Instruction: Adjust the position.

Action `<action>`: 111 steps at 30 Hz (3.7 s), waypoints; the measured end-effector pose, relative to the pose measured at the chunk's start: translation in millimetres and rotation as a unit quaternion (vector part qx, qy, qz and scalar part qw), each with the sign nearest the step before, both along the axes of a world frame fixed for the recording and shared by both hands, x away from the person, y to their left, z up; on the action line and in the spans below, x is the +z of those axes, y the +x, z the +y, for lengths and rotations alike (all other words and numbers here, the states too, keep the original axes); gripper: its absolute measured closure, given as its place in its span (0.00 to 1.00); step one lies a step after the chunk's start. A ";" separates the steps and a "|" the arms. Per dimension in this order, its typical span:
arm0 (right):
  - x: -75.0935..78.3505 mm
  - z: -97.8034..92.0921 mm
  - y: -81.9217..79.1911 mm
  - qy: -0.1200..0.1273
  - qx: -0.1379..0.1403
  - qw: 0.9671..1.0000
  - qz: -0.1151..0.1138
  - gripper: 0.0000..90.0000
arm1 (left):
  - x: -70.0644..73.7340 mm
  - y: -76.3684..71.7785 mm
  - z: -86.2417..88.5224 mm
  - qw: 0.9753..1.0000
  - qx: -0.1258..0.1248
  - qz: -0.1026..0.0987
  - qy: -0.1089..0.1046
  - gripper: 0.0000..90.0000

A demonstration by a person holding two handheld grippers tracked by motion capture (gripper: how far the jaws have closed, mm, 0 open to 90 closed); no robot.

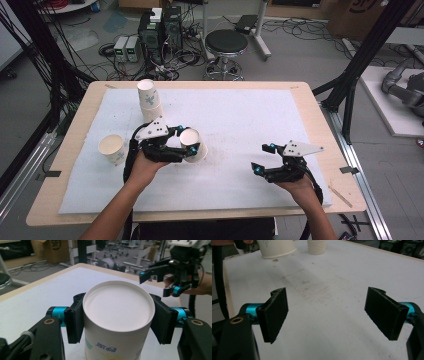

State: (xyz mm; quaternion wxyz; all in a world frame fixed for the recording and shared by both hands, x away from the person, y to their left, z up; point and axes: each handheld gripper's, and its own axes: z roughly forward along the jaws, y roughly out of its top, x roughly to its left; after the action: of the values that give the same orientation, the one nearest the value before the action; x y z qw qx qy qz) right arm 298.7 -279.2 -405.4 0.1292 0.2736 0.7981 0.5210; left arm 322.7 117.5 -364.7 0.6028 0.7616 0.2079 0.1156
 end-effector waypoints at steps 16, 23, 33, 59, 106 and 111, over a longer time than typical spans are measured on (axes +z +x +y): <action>18.6 38.5 6.5 0.009 0.085 0.996 -0.003 0.22 | -4.4 -6.8 -19.6 0.998 -0.059 0.004 -0.002 0.40; 10.5 62.2 9.0 0.015 0.121 0.993 0.002 0.22 | -5.7 -8.2 -33.6 0.996 -0.088 0.006 0.001 0.40; 9.1 64.3 6.4 0.016 0.147 0.989 0.002 0.22 | -4.2 -9.9 -48.2 0.992 -0.123 0.001 0.014 0.40; -0.1 78.7 4.4 0.019 0.189 0.982 0.015 0.27 | -4.0 -13.3 -69.4 0.987 -0.163 0.009 0.004 0.41; 10.5 81.9 9.1 -0.086 0.215 0.972 0.028 0.40 | 5.0 -13.7 -47.2 0.987 -0.148 0.028 0.060 0.19; 22.9 86.8 12.2 -0.131 0.231 0.964 0.030 0.40 | 4.0 -13.3 -51.5 0.984 -0.153 0.033 0.083 0.19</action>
State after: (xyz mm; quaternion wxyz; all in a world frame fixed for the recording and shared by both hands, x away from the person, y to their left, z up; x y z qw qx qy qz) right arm 310.9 -192.4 -382.5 0.0162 0.0780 0.9042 0.4196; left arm 309.4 66.0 -360.7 0.5413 0.8350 0.0982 0.0139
